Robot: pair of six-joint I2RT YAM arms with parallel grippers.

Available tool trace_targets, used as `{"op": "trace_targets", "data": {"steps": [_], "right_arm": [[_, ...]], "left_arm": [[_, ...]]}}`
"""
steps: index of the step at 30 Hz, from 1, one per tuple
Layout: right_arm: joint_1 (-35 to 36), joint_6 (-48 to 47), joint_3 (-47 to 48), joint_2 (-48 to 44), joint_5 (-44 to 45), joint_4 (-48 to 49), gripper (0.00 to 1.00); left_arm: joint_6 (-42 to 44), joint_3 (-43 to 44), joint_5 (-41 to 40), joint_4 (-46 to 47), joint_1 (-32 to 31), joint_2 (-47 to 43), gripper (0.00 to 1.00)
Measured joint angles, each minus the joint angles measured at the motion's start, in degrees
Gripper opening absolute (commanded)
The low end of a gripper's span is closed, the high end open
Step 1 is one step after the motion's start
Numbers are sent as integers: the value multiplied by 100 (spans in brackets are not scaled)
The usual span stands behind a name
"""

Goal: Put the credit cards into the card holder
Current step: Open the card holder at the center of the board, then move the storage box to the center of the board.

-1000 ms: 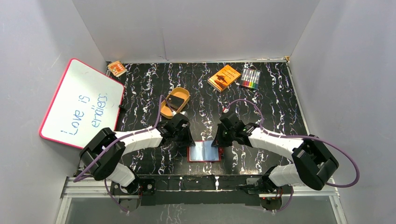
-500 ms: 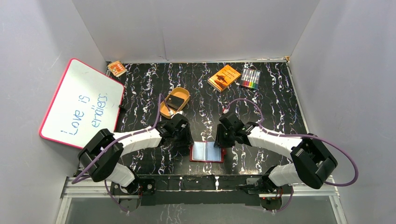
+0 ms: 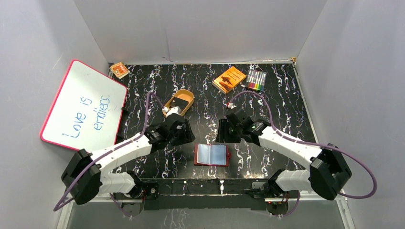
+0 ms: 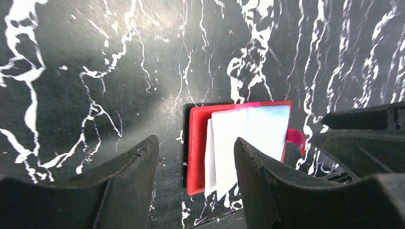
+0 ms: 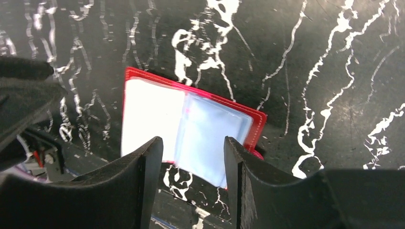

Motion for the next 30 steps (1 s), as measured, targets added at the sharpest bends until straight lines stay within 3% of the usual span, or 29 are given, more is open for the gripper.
{"op": "trace_targets", "data": {"steps": [4, 11, 14, 22, 30], "right_arm": [[0, -144, 0, -254, -229, 278, 56], [0, -254, -17, -356, -363, 1019, 55], [0, -273, -17, -330, -365, 1095, 55], [0, -317, -13, -317, -352, 1064, 54], [0, -363, 24, -564, -330, 975, 54]], "left_arm": [[24, 184, -258, -219, 297, -339, 64], [44, 1113, 223, -352, 2479, 382, 64], [13, 1467, 289, -380, 3049, 911, 64], [31, 1952, 409, -603, 3259, 2144, 61], [258, 1961, 658, -616, 3259, 2583, 47]]}}
